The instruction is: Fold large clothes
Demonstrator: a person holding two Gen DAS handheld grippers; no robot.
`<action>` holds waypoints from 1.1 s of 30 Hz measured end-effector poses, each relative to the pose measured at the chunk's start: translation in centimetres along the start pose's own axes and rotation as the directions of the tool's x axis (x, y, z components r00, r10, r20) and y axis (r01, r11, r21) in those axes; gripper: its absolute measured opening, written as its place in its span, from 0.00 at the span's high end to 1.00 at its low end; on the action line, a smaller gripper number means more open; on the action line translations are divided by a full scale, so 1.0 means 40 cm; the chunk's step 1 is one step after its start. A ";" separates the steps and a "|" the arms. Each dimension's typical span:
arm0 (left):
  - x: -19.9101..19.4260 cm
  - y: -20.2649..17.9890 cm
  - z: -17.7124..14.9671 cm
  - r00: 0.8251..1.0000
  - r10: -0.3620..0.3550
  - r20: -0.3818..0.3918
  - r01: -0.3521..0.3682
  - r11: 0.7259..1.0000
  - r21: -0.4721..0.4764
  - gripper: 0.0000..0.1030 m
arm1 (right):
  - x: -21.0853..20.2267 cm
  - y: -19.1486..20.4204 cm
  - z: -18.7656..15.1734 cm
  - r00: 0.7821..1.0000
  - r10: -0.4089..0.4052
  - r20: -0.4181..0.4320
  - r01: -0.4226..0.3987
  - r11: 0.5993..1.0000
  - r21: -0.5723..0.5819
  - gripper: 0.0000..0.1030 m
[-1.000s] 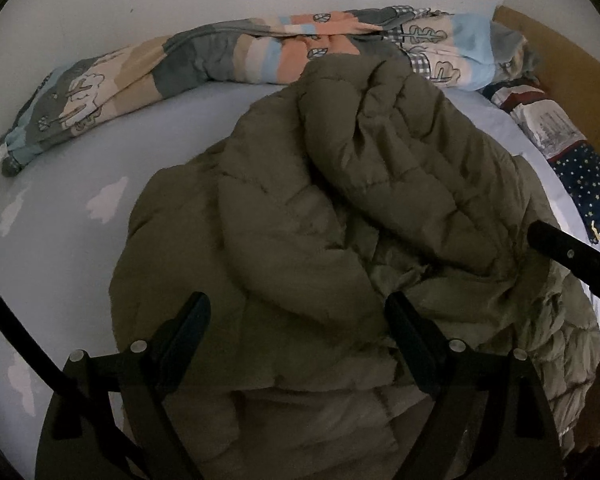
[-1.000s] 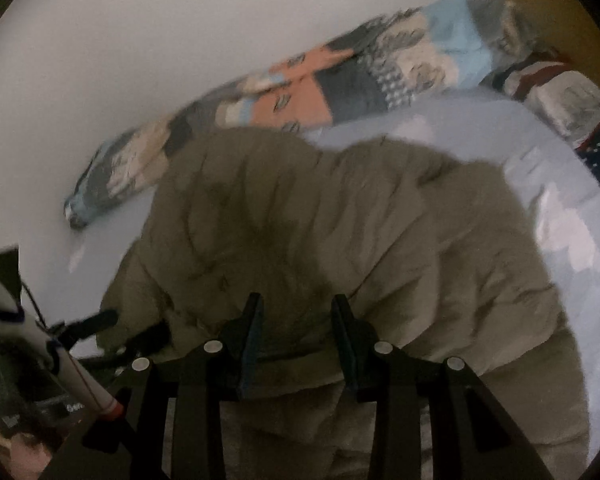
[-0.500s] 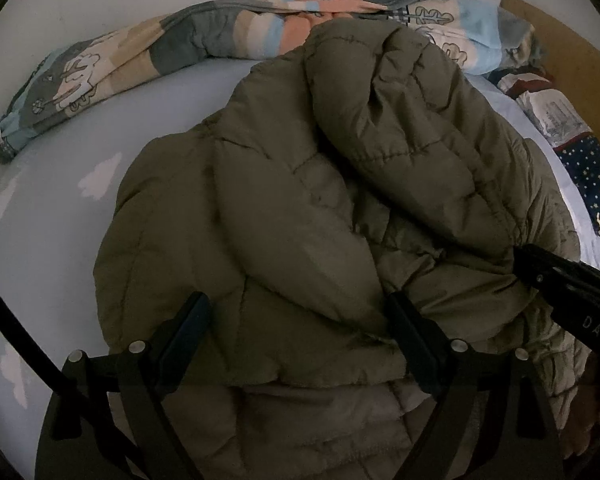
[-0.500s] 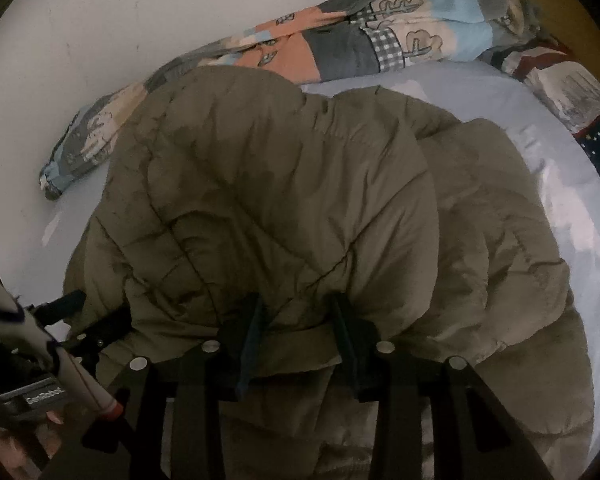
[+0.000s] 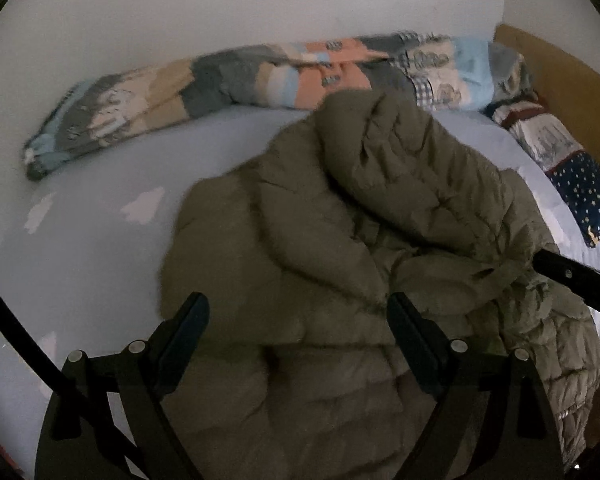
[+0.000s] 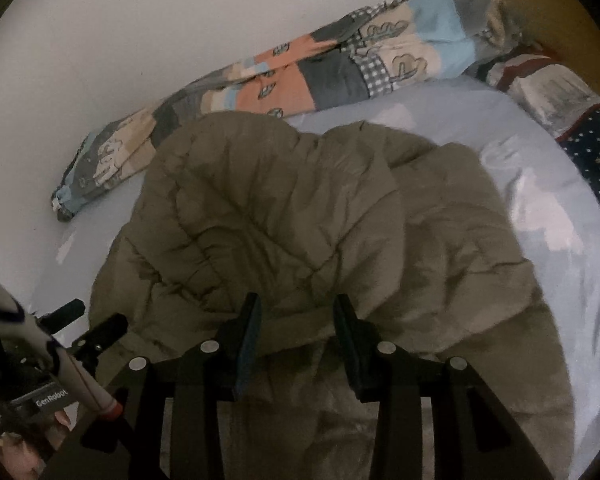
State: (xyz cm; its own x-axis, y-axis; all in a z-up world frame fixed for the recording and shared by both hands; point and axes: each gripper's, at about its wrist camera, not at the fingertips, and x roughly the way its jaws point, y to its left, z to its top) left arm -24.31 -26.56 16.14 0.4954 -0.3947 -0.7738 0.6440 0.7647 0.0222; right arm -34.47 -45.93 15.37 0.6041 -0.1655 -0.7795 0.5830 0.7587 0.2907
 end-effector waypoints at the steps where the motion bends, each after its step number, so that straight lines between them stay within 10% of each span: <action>1: -0.028 0.010 -0.012 1.000 0.003 0.016 -0.003 1.000 -0.009 0.13 | -0.016 -0.005 -0.006 1.000 0.006 0.001 -0.006 1.000 0.009 0.61; 8: -0.219 0.053 -0.193 0.999 0.035 0.033 -0.034 0.999 -0.025 0.13 | -0.171 -0.020 -0.106 0.999 -0.011 0.030 0.011 1.000 -0.014 0.53; 18: -0.293 0.096 -0.539 0.988 0.027 -0.155 -0.043 0.994 -0.105 0.13 | -0.332 -0.064 -0.458 0.998 -0.050 -0.025 0.050 0.999 0.010 0.47; 33: -0.172 0.098 -0.615 0.959 0.112 -0.261 -0.131 0.990 -0.056 0.06 | -0.291 -0.141 -0.637 0.978 -0.147 -0.147 0.150 0.989 0.013 0.47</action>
State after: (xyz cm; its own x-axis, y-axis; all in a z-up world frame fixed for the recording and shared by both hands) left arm -39.53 -8.32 6.00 0.3950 -0.1596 -0.9047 0.5397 0.8372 0.0880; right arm -58.65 -32.21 8.67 0.4256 -0.1806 -0.8867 0.6743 0.7168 0.1776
